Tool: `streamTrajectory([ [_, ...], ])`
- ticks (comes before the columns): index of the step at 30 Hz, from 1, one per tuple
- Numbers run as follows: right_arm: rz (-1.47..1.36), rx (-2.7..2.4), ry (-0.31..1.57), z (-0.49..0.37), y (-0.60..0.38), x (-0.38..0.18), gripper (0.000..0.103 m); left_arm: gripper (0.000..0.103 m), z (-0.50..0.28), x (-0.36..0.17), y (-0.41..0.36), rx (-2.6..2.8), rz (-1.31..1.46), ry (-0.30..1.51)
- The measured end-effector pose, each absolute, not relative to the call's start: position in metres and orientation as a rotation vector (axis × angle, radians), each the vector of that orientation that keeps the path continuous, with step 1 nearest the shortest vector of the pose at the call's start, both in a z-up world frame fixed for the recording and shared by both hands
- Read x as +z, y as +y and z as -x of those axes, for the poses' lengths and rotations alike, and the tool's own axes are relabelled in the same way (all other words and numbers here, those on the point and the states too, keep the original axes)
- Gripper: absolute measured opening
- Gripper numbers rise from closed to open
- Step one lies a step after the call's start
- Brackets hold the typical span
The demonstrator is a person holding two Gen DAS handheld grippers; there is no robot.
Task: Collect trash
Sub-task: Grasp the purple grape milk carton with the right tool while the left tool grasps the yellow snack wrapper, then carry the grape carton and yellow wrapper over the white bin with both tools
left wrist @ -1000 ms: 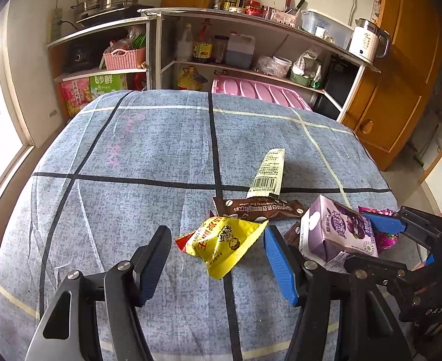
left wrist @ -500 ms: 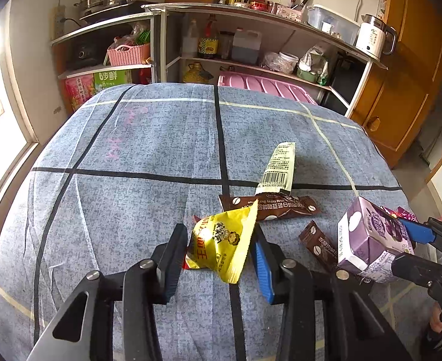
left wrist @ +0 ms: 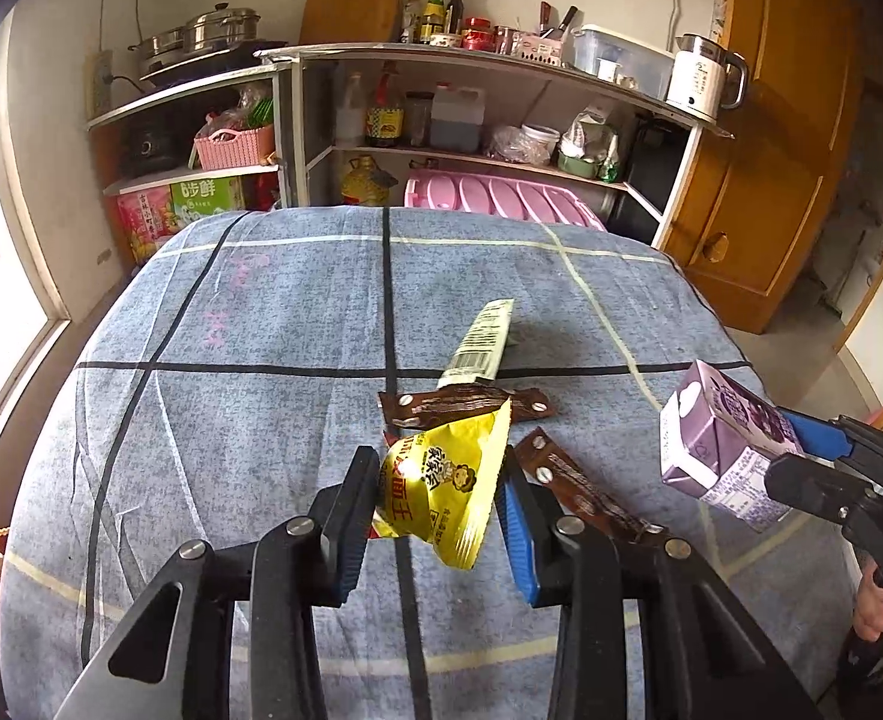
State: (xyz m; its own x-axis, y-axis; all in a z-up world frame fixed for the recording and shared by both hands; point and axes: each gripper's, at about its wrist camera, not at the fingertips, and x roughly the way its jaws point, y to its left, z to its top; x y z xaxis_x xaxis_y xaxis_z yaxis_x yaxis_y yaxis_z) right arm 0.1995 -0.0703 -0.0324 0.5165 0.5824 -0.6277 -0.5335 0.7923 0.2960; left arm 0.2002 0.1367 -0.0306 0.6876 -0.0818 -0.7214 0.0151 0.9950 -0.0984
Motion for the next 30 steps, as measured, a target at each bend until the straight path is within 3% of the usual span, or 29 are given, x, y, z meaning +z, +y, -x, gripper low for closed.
streamTrajectory([
  [12, -0.101, 0.615, 0.684, -0.155, -0.118, 0.006, 0.062, 0.039, -0.168, 0.002, 0.071, -0.179, 0.029, 0.755],
  [30, -0.198, 0.435, 0.627, -0.107, -0.214, 0.016, 0.062, 0.039, -0.145, 0.017, -0.037, -0.367, -0.065, 0.727],
])
